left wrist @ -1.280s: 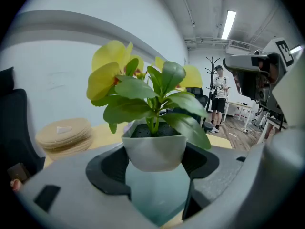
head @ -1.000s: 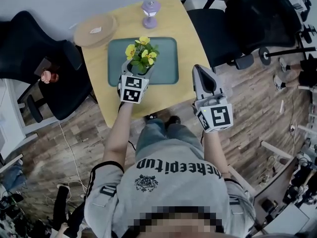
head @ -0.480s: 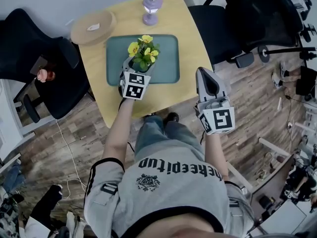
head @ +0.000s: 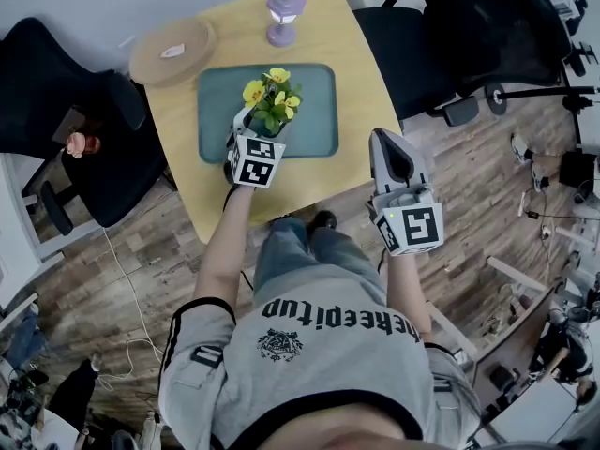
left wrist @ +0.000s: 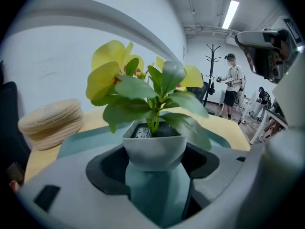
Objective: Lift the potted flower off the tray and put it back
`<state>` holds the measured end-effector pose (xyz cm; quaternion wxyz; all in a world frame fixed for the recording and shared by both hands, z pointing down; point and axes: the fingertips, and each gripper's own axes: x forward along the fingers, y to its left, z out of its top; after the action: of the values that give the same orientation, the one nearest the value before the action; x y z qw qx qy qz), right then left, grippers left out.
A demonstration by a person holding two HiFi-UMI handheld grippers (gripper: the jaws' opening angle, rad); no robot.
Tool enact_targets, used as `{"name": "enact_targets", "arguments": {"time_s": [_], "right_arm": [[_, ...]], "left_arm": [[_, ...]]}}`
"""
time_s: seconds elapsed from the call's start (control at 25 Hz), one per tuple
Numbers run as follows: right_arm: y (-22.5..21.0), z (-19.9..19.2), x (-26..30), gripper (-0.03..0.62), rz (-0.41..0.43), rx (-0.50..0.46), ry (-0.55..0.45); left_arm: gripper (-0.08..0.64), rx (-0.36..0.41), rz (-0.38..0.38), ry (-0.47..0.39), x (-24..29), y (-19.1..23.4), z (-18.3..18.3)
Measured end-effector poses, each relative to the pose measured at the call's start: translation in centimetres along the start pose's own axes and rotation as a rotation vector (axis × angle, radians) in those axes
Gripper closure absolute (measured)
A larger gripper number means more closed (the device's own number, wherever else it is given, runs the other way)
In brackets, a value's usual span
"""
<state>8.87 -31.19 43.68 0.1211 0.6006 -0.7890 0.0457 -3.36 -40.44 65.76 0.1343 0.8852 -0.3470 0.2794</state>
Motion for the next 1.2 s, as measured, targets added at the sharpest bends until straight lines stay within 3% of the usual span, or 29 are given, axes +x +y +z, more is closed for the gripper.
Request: {"name": "enact_targets", "arguments": {"time_s": [0.52, 0.96, 1.2], "right_arm": [[0.2, -0.1, 0.3, 0.589, 0.004, -0.004, 0.008], [1.2, 0.5, 0.4, 0.589, 0.038, -0.009, -0.008], [3.2, 1.2, 0.0, 0.589, 0.097, -0.011, -0.041]], "left_arm": [[0.222, 0.038, -0.005, 0.015, 0.4, -0.1, -0.7], [0.218, 0.007, -0.056, -0.013, -1.2, -1.0, -1.0], [0.219, -0.034, -0.001, -0.046, -4.6, -1.7, -1.3]]}}
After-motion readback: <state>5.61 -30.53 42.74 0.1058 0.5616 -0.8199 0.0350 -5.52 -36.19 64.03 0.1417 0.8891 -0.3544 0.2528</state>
